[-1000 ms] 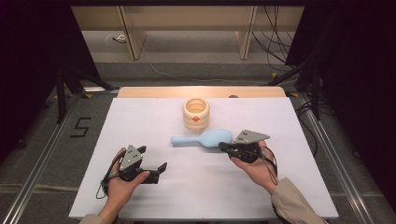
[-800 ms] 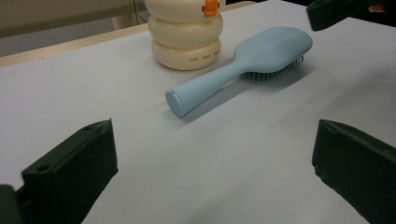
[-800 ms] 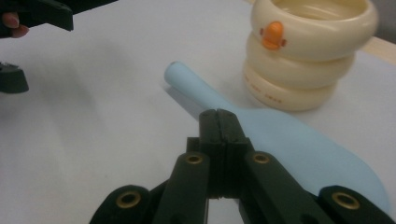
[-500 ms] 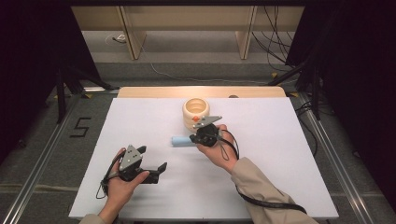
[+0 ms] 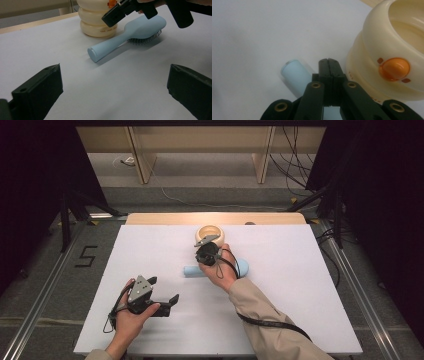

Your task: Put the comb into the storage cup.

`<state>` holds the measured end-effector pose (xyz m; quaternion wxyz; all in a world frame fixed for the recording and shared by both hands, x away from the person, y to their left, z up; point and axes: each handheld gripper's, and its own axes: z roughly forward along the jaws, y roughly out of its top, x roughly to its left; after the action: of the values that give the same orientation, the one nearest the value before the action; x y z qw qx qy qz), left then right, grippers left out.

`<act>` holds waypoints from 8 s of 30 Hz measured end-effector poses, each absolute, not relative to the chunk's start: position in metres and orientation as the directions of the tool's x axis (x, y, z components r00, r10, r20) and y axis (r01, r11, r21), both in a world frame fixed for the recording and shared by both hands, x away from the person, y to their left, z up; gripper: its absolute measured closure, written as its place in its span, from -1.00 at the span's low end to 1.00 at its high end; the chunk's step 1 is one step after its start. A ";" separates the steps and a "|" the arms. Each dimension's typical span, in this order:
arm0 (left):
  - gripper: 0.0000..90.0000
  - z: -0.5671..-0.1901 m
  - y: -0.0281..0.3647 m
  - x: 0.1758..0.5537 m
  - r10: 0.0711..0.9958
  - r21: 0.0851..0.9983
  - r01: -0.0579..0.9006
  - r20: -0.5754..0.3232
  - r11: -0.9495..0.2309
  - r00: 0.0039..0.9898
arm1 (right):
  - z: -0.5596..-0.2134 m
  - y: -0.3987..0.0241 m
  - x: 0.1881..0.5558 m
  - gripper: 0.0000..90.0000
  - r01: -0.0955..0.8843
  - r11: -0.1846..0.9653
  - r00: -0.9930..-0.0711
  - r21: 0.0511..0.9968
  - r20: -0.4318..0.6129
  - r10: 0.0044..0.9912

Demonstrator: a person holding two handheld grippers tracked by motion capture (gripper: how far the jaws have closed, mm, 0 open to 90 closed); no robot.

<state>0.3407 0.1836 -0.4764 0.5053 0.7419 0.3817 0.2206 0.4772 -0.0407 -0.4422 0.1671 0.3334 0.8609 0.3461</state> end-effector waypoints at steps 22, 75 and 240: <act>-1.00 -0.477 0.184 0.341 0.787 0.917 0.345 -0.059 -0.200 0.614 | -0.463 -0.035 0.493 1.00 0.517 0.551 -0.690 0.655 -0.062 0.721; -1.00 -0.477 0.185 0.340 0.791 0.919 0.346 -0.064 -0.192 0.609 | -0.461 -0.056 0.451 1.00 0.536 0.721 -0.810 0.438 0.027 0.586; -1.00 -0.476 0.185 0.340 0.795 0.922 0.344 -0.070 -0.180 0.603 | -0.459 -0.127 0.467 0.01 0.530 0.815 -0.843 0.236 0.041 0.536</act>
<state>0.3401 0.1848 -0.4761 0.5103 0.7355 0.3871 0.2210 0.4666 -0.1265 -0.4587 0.0138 0.2799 0.9524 0.1200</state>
